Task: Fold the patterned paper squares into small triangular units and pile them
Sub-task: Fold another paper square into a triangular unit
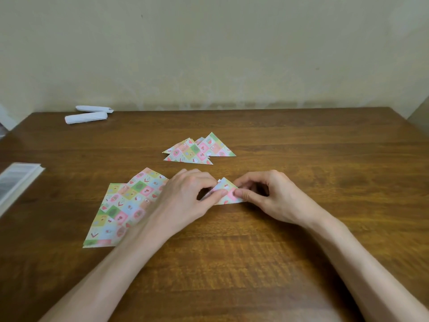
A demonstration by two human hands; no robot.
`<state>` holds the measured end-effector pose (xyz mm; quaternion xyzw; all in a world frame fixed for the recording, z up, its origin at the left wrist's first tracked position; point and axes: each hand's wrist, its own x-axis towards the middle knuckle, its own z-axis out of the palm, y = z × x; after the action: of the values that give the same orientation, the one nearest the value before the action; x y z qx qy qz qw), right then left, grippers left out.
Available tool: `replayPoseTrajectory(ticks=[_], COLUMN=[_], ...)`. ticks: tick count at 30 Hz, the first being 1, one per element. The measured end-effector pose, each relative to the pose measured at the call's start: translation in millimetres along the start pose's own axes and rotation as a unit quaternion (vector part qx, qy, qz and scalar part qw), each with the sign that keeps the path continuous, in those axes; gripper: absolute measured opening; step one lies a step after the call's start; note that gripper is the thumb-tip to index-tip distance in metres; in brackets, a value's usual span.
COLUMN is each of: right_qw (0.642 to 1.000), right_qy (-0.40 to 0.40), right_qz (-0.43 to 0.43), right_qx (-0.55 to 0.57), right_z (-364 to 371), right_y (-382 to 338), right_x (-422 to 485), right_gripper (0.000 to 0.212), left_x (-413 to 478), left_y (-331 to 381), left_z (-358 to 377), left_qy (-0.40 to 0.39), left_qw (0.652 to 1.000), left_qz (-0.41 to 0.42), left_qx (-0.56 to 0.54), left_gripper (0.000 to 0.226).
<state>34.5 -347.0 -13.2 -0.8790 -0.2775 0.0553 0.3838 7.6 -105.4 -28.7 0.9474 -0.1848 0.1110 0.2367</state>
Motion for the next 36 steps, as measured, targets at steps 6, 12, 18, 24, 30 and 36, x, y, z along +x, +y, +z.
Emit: replayPoseTrajectory(ticks=[6, 12, 18, 24, 30, 36], right_qw=[0.997, 0.993, 0.986, 0.985, 0.985, 0.984], right_qy=[0.065, 0.081, 0.111, 0.118, 0.106, 0.107], right_qz=[0.022, 0.029, 0.041, 0.031, 0.029, 0.022], right_qx=[-0.029, -0.087, -0.116, -0.123, -0.136, -0.139], right_z=[12, 22, 29, 30, 30, 32], right_y=[-2, -1, -1, -2, -2, 0], right_x=[1, 2, 2, 2, 1, 1], right_gripper=[0.003, 0.005, 0.008, 0.012, 0.012, 0.012], left_x=[-2, 0, 0, -1, -1, -1], left_y=[6, 4, -1, -4, -6, -8], left_z=[0, -1, 0, 1, 1, 3], left_qy=[0.023, 0.001, -0.017, -0.012, -0.021, -0.017], left_qw=[0.999, 0.998, 0.996, 0.996, 0.996, 0.996], left_qz=[-0.025, -0.053, -0.062, -0.050, -0.049, -0.032], left_qx=[-0.030, -0.046, -0.062, -0.070, -0.077, -0.081], left_gripper=[0.030, 0.065, 0.076, 0.071, 0.069, 0.063])
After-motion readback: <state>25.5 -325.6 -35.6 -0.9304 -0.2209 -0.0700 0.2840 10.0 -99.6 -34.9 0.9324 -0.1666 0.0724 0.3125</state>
